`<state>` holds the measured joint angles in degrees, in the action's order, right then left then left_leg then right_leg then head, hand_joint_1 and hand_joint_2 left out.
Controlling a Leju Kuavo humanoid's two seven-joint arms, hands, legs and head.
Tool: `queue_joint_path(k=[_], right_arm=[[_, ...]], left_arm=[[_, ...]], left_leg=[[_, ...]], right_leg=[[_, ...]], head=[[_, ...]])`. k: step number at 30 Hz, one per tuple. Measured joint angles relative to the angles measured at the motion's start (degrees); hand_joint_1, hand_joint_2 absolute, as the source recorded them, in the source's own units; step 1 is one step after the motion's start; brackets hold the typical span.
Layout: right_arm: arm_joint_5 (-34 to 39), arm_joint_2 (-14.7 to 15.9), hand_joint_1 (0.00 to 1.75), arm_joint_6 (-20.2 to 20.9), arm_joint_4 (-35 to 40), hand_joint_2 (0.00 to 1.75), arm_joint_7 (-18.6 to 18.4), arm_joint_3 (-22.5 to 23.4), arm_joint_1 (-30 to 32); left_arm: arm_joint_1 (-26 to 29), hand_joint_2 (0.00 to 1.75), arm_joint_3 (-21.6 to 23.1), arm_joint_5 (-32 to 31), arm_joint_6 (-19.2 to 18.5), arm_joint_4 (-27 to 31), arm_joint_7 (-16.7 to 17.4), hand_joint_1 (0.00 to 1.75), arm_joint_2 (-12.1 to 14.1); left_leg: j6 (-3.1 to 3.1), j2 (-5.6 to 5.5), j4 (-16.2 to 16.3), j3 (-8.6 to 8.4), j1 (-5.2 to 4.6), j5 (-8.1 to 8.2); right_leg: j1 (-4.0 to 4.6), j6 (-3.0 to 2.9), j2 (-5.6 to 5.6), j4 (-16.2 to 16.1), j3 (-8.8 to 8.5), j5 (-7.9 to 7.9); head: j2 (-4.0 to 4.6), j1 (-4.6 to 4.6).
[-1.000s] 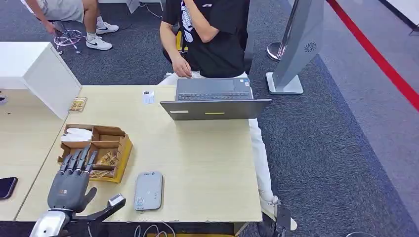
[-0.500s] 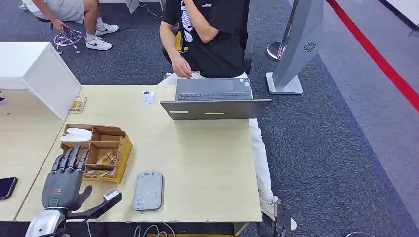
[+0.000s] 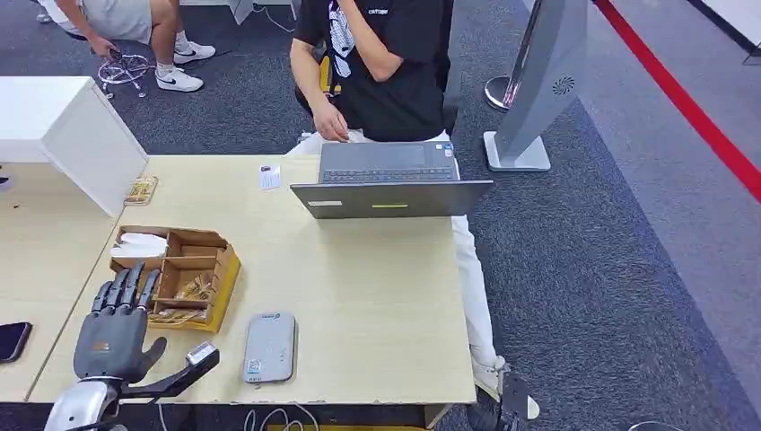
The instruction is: Pass the card to the sensor for recognition and then transmit it.
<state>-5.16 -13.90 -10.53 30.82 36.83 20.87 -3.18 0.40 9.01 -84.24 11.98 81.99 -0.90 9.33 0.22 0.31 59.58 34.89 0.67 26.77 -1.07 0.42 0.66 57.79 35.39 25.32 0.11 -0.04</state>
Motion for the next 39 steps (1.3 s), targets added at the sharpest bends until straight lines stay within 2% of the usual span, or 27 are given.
queue_joint_path(k=[20,21,26,31,39], right_arm=[[0.0,0.0,0.0,0.0,0.0,1.75,0.0,0.0,0.0],[0.0,0.0,0.0,0.0,0.0,1.75,0.0,0.0,0.0],[-0.1,0.0,0.0,0.8,0.0,1.75,-0.3,-0.3,0.0],[-0.1,0.0,0.0,0.9,0.0,1.75,-0.3,-0.6,0.0],[0.0,0.0,0.0,0.9,0.0,1.75,-0.3,-0.7,-0.1]], left_arm=[[0.0,1.75,0.0,0.0,0.0,0.0,0.0,0.0,-0.2],[0.0,1.75,0.0,0.0,0.0,0.0,0.0,1.75,-0.2],[0.0,1.75,-1.0,1.7,-0.9,-0.7,1.4,1.75,-0.2],[-0.6,1.75,-3.1,2.8,0.2,-3.4,0.7,1.75,0.1],[-0.8,1.75,-4.3,2.4,0.3,-4.7,0.3,1.75,-0.1]], left_leg=[[0.0,0.0,0.0,0.0,0.0,0.0],[0.0,0.0,0.0,0.0,0.0,0.0],[0.0,0.04,0.0,-0.01,0.01,0.0],[-0.01,0.07,0.0,-0.03,0.04,0.0],[-0.02,0.1,0.0,-0.04,0.06,-0.01]], right_leg=[[0.0,0.0,0.0,0.0,0.0,0.0],[0.0,0.0,0.0,0.0,0.0,0.0],[0.0,-0.01,0.04,0.0,0.0,0.0],[0.0,-0.01,0.09,0.0,0.02,-0.01],[0.0,-0.04,0.12,0.0,0.02,-0.03]], head=[[0.0,0.0],[0.0,0.0],[0.0,0.0],[0.0,0.0],[0.0,0.0]])
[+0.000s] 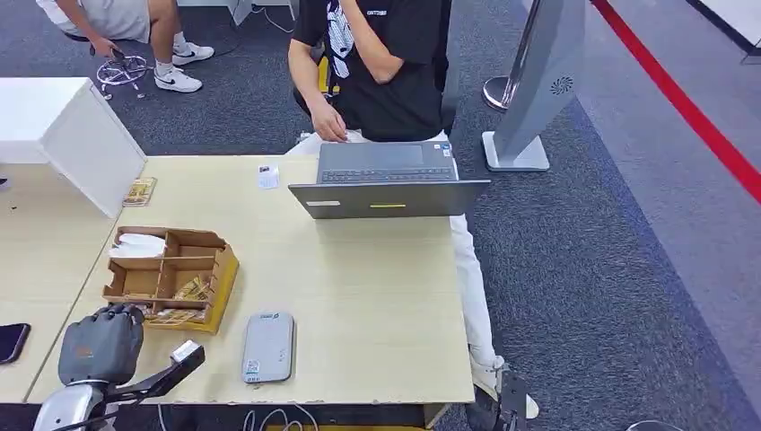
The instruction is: Pass the card to the sensor for recognition and then transmit it.
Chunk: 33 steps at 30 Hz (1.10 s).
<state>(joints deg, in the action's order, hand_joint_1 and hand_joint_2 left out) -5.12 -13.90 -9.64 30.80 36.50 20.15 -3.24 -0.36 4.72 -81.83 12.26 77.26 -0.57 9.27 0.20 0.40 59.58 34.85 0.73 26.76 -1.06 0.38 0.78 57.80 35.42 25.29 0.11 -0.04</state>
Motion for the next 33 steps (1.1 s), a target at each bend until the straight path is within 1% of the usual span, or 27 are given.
queue_joint_path(k=[9,18,33], right_arm=[[0.5,0.0,0.0,0.0,0.0,1.75,0.0,-0.1,0.0],[1.7,0.0,0.0,-0.3,0.0,1.75,0.0,-0.3,-0.1],[1.8,0.0,0.0,-0.3,0.0,1.75,0.0,-0.6,-0.1]], left_arm=[[0.0,1.75,-0.2,-0.4,0.0,-0.4,0.0,1.75,-0.3],[-0.4,1.75,-1.5,-0.2,0.4,-0.1,0.4,1.75,-0.3],[-0.5,1.75,-2.1,-0.2,0.5,0.2,0.4,1.75,-0.3]], left_leg=[[0.0,0.0,0.0,0.0,0.0,0.0],[-0.03,-0.01,0.0,0.0,-0.01,-0.03],[-0.03,0.0,0.0,0.0,0.0,-0.04]], right_leg=[[0.0,0.0,0.0,0.0,0.0,0.0],[0.0,0.02,0.0,0.0,0.0,-0.04],[0.0,0.02,0.0,0.0,0.0,-0.06]], head=[[0.0,0.0],[0.0,0.0],[0.0,0.0]])
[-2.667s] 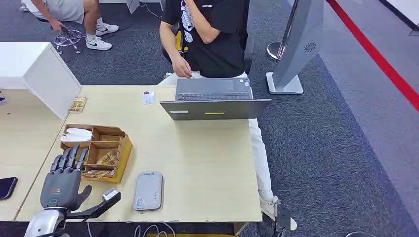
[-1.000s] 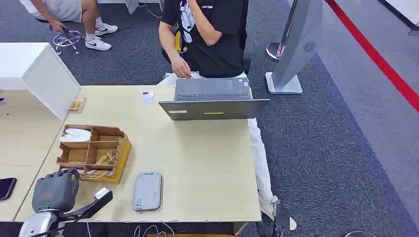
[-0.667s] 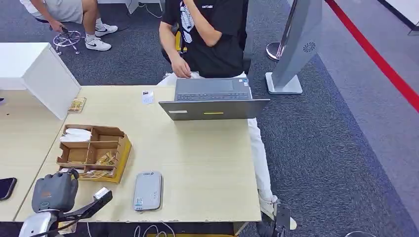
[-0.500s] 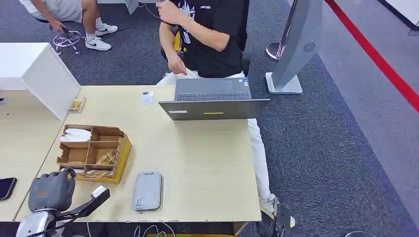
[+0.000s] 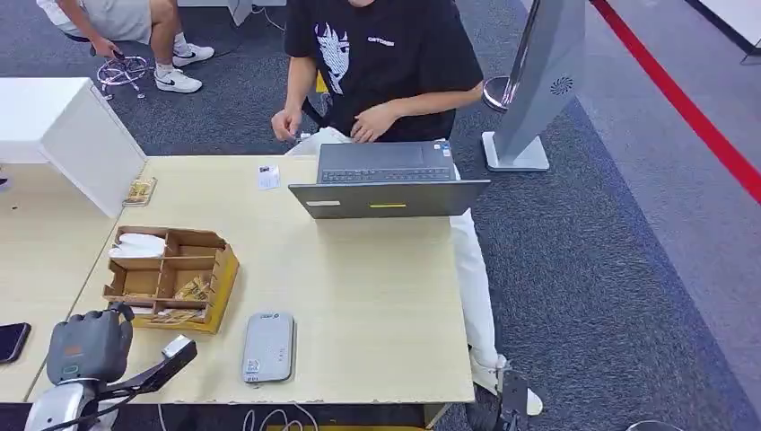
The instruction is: Pass the card to the sensor for recognition and then transmit it.
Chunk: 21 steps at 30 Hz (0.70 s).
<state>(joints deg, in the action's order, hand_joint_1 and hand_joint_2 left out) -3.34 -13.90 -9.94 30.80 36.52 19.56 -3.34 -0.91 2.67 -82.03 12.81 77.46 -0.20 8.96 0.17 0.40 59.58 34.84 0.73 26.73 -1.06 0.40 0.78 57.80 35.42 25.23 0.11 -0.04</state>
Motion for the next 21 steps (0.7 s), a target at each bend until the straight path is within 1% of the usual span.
queue_joint_path(k=[10,11,12,21], right_arm=[[0.1,0.0,0.0,0.0,0.0,1.75,0.0,0.0,0.0],[0.1,0.0,0.0,0.0,0.0,1.75,0.0,0.0,0.0],[0.1,0.0,0.0,-0.1,0.0,1.75,0.1,-0.1,0.0],[0.4,0.0,0.0,-0.4,0.0,1.75,0.2,-0.5,-0.1]], left_arm=[[0.0,1.75,-0.4,0.2,0.2,0.2,0.0,1.75,0.0],[0.0,1.75,-0.5,0.3,0.4,0.5,0.0,0.12,0.0],[0.0,1.75,-0.5,0.3,0.5,0.8,0.0,0.0,0.0],[-0.2,1.75,-0.5,-1.5,0.7,2.0,-0.1,0.0,-0.1]], left_leg=[[-0.01,0.0,0.0,0.0,0.0,-0.01],[-0.01,0.0,0.0,0.01,0.0,-0.01],[-0.01,0.0,0.0,0.0,0.0,-0.01],[-0.01,0.01,0.0,-0.01,0.01,-0.01]], right_leg=[[0.0,0.0,0.0,0.0,0.0,0.0],[0.0,0.0,0.0,0.0,0.0,0.0],[0.0,0.0,0.0,0.0,0.0,0.0],[0.0,0.0,0.02,0.0,0.01,0.0]], head=[[0.0,0.0],[0.0,0.0],[0.0,0.0],[0.0,0.0]])
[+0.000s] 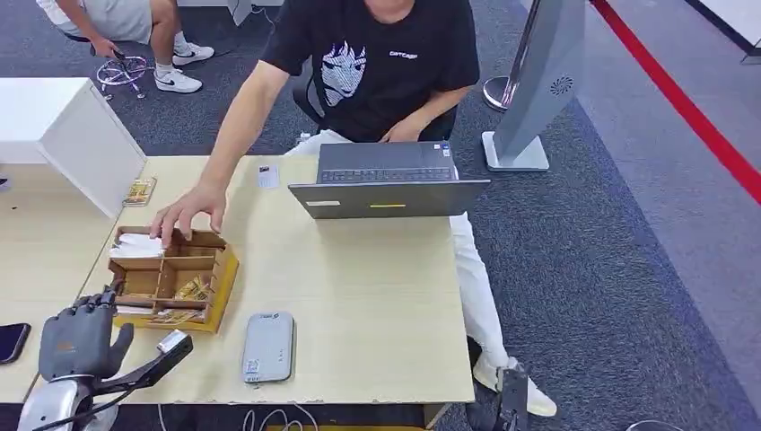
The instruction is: Pass the card to the sensor for recognition and then transmit it.
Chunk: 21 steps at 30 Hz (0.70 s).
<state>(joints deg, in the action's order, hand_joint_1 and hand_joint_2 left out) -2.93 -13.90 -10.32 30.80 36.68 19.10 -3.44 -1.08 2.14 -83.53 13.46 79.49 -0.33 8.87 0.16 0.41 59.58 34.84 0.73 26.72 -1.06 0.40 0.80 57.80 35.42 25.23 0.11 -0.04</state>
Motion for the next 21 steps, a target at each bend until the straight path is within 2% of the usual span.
queue_joint_path(k=[21], right_arm=[[0.4,0.0,0.0,0.0,-0.2,1.75,0.0,-0.4,-0.1]], left_arm=[[-0.1,1.75,0.4,-2.1,-0.2,0.0,0.2,0.0,-1.3]], left_leg=[[-0.01,0.08,0.0,-0.02,0.01,0.0]], right_leg=[[0.0,-0.02,0.09,0.0,0.01,-0.01]], head=[[0.0,0.0]])
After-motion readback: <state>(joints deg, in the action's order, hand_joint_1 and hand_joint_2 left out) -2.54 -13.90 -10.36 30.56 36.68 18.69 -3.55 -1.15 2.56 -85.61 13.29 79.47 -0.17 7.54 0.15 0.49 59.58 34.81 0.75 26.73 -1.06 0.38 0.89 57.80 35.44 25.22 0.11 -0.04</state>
